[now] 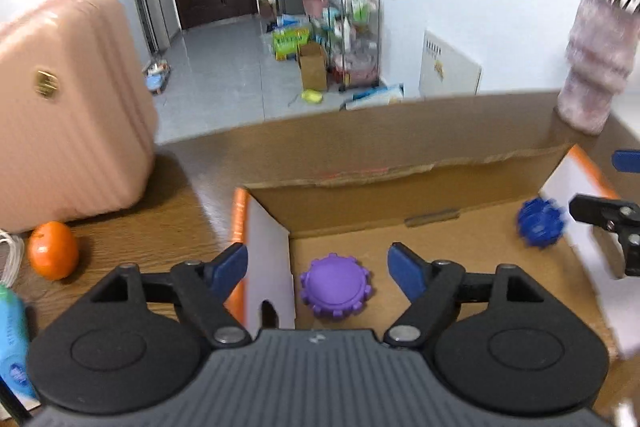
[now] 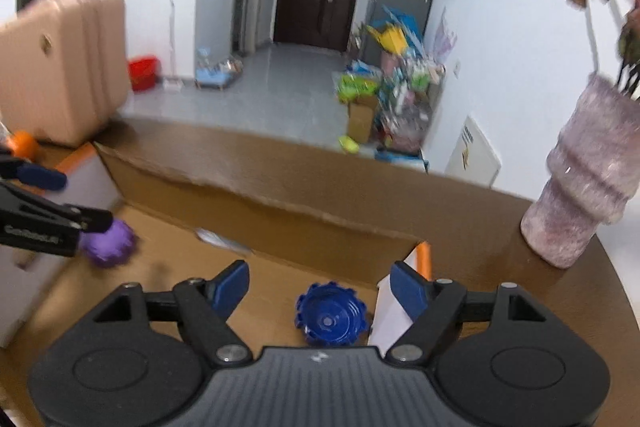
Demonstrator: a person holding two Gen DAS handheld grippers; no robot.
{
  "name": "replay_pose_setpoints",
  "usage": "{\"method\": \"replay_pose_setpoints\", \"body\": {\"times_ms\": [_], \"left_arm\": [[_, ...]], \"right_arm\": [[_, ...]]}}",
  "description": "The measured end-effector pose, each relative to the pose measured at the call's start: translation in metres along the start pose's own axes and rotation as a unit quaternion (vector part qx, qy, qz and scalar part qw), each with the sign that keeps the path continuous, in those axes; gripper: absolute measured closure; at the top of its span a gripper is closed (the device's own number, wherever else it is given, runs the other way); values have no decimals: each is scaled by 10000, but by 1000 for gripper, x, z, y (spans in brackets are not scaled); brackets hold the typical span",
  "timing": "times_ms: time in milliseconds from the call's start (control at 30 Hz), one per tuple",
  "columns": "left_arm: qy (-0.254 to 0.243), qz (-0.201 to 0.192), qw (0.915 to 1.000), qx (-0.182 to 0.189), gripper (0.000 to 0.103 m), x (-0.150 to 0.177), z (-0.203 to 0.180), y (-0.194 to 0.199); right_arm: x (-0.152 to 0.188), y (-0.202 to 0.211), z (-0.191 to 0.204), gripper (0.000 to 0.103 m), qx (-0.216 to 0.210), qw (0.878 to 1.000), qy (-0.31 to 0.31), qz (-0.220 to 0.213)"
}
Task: Organize rigid objects
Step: 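Carry both caps over the red box and open both tools to drop them, then withdraw both tools from the box back toward the items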
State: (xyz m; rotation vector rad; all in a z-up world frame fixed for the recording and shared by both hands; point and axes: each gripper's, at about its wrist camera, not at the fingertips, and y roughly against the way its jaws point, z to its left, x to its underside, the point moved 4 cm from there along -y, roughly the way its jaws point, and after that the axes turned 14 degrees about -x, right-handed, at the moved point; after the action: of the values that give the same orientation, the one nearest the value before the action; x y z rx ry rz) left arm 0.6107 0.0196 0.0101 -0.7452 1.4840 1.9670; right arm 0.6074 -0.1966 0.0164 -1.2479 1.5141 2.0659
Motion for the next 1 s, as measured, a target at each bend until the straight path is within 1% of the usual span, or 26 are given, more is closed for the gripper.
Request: {"method": "replay_pose_setpoints", "body": {"times_ms": [33, 100, 233, 300, 333, 367, 433, 500, 600, 667, 733, 800, 867, 933, 1000], "left_arm": [[62, -101, 9999, 23, 19, 1, 6, 16], [195, -268, 9994, 45, 17, 7, 18, 49], [235, -570, 9981, -65, 15, 22, 36, 112], [317, -758, 9966, -112, 9, 31, 45, 146], [371, -863, 9955, -129, 8, 37, 49, 162], [398, -972, 9943, -160, 6, 43, 52, 178], [439, -1161, 9920, -238, 4, 61, 57, 205], [528, -1350, 9891, -256, 0, 79, 61, 230], [668, -1538, 9856, -236, 0, 109, 66, 265], [801, -1666, 9825, -234, 0, 129, 71, 282], [878, -1742, 9805, -247, 0, 153, 75, 297], [906, -1771, 9800, -103, 0, 177, 79, 313], [981, -1789, 9789, 57, 0, 198, 85, 325], [1145, -1856, 9759, 24, 0, 220, 93, 340], [1245, -2047, 9708, -134, 0, 243, 99, 355]], "right_arm": [[-3, 14, 2, 15, -57, 10000, -11, -81], [-6, 47, 7, 14, -128, 9996, -43, -249], [-4, 110, 20, 12, -189, 9980, -84, -595], [2, 138, 26, 6, -179, 9969, -132, -761], [6, 152, 31, 0, -159, 9960, -150, -870], [12, 165, 34, 0, -161, 9946, -134, -1014], [24, 188, 44, 0, -176, 9930, -80, -1168], [37, 208, 54, 0, -160, 9914, -60, -1300], [60, 236, 71, 0, -177, 9877, -32, -1553], [78, 252, 83, 0, -247, 9841, -50, -1757], [99, 268, 95, 0, -429, 9796, -141, -1958], [122, 281, 107, 0, -621, 9741, -238, -2161], [144, 293, 121, 0, -691, 9710, -187, -2281], [168, 306, 137, 0, -694, 9644, 3, -2553], [194, 318, 155, 0, -768, 9593, 126, -2715]]}}
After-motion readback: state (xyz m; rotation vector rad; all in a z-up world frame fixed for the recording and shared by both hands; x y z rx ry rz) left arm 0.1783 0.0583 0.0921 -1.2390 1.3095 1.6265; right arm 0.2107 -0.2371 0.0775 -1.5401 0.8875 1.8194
